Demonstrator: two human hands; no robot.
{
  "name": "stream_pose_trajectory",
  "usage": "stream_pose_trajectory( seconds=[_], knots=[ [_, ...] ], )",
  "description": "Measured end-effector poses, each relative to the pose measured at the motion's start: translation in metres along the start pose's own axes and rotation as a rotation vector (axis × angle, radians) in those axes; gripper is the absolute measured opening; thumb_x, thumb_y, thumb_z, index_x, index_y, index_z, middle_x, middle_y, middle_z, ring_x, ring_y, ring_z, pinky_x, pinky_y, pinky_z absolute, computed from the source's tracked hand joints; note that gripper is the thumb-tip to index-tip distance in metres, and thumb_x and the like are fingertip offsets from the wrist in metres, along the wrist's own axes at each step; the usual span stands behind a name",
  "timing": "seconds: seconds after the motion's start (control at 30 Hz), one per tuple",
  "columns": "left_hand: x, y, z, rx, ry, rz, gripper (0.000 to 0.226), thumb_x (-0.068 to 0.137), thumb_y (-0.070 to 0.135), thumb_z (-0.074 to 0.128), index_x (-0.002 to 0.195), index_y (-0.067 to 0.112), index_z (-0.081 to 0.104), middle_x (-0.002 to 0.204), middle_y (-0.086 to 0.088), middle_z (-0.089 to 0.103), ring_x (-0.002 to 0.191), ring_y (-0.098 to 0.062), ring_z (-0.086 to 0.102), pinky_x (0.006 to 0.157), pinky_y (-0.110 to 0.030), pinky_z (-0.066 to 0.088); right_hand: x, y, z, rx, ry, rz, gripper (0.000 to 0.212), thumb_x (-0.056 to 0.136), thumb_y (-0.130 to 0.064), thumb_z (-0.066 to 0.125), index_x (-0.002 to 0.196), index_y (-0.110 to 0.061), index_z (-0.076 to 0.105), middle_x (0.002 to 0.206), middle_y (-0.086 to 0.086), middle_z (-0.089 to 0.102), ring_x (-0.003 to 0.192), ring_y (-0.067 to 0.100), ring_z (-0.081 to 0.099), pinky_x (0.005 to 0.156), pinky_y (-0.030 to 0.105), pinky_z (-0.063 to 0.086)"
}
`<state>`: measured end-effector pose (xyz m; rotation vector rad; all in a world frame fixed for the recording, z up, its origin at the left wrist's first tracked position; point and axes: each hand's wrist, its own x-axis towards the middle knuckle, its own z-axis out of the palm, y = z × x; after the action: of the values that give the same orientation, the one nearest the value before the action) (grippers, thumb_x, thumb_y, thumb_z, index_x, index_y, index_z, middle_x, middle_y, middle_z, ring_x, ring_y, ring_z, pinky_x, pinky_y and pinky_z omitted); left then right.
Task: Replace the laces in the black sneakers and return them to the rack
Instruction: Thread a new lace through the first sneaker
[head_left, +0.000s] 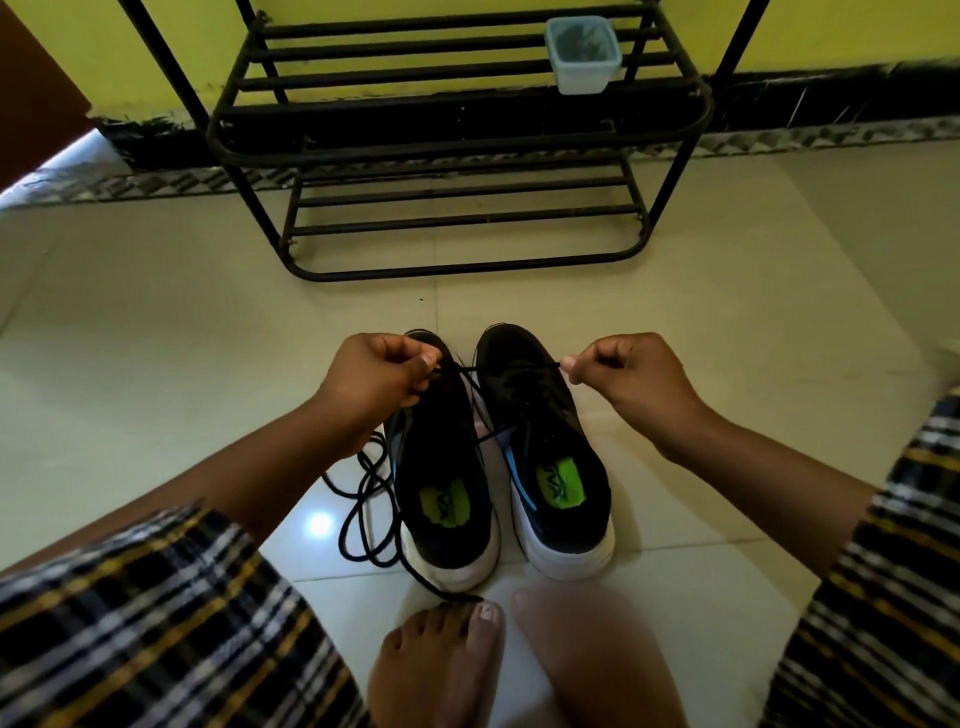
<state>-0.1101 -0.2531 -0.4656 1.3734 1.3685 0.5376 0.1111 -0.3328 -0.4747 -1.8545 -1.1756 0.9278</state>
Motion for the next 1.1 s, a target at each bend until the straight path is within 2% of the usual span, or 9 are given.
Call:
stream_pose_trajectory(
  seconds=[0.13,0.23,0.3,0.43,0.53,0.67,0.77,0.97,1.1],
  knots=[
    [0.003,-0.005,-0.001,0.084,0.045,0.063,0.012,0.093,0.013,0.058,0.098,0.01,0.068,0.083,-0.004,0.067,0.078,-0.014,0.063,0.07,-0.024,0.054,0.004,0.004,-0.003,-0.072,0.028,-0.012,0.022,0.089,-0.023,0.063,0.067,-0.019,0.067,0.087,0.02,0.069,0.083,0.028,0.064,0.073,0.028,0.049],
    [0.006,-0.008,-0.003,0.188,0.073,0.112,0.01,0.093,0.017,0.059,0.091,0.016,0.068,0.082,-0.003,0.068,0.079,-0.018,0.065,0.075,-0.033,0.055,0.004,0.007,-0.004,-0.142,0.015,-0.009,0.018,0.09,-0.021,0.06,0.073,-0.018,0.067,0.084,0.016,0.069,0.066,0.017,0.054,0.061,0.021,0.041],
    [0.008,-0.009,-0.005,0.308,0.106,0.155,0.014,0.094,0.017,0.055,0.094,0.016,0.069,0.083,-0.002,0.068,0.074,-0.015,0.063,0.073,-0.03,0.054,0.004,0.012,-0.005,-0.181,0.004,-0.003,0.016,0.091,-0.02,0.06,0.078,-0.014,0.069,0.081,0.012,0.068,0.062,0.011,0.05,0.055,0.014,0.037],
    [0.01,-0.011,-0.01,0.643,0.023,0.146,0.02,0.098,0.016,0.048,0.099,0.013,0.068,0.079,0.001,0.061,0.063,-0.008,0.052,0.058,-0.02,0.039,0.006,0.017,-0.007,-0.223,-0.007,-0.008,0.021,0.095,-0.014,0.051,0.084,-0.017,0.068,0.068,-0.003,0.058,0.065,0.014,0.049,0.058,0.023,0.036],
    [0.007,-0.014,-0.009,0.841,-0.077,0.174,0.025,0.097,0.027,0.048,0.108,0.014,0.066,0.096,-0.01,0.061,0.079,-0.019,0.058,0.07,-0.027,0.045,0.006,0.013,-0.007,-0.202,-0.065,-0.045,0.023,0.096,-0.008,0.047,0.088,-0.017,0.068,0.068,-0.005,0.058,0.068,0.01,0.053,0.064,0.018,0.039],
    [-0.001,0.0,0.001,0.748,-0.113,0.437,0.028,0.093,0.029,0.054,0.12,0.024,0.062,0.114,0.0,0.054,0.101,-0.013,0.054,0.088,-0.027,0.045,0.0,-0.002,0.001,-0.158,-0.115,-0.154,0.018,0.091,-0.01,0.058,0.08,-0.021,0.067,0.064,-0.005,0.065,0.064,0.002,0.059,0.065,0.01,0.044],
    [-0.008,0.012,0.015,0.517,-0.256,0.439,0.029,0.091,0.026,0.06,0.12,0.026,0.062,0.112,0.012,0.062,0.102,-0.005,0.059,0.092,-0.028,0.049,-0.005,-0.014,0.006,-0.117,-0.127,-0.209,0.013,0.086,-0.013,0.065,0.074,-0.019,0.067,0.062,-0.003,0.066,0.059,0.002,0.06,0.063,0.014,0.047],
    [-0.014,0.01,0.027,0.324,-0.269,0.423,0.013,0.092,0.02,0.06,0.095,0.023,0.072,0.083,0.008,0.071,0.079,0.0,0.065,0.071,-0.011,0.048,-0.007,-0.017,0.009,0.029,-0.184,-0.217,0.012,0.084,-0.014,0.067,0.073,-0.018,0.066,0.062,0.001,0.064,0.06,0.008,0.06,0.065,0.03,0.05],
    [-0.016,0.008,0.026,0.349,-0.267,0.378,0.011,0.091,0.019,0.06,0.089,0.025,0.069,0.08,0.007,0.071,0.077,-0.004,0.066,0.074,-0.02,0.052,-0.005,-0.005,0.011,-0.043,-0.162,-0.194,0.015,0.084,-0.02,0.069,0.071,-0.016,0.063,0.06,0.0,0.061,0.055,0.007,0.055,0.059,0.024,0.045]
  ],
)
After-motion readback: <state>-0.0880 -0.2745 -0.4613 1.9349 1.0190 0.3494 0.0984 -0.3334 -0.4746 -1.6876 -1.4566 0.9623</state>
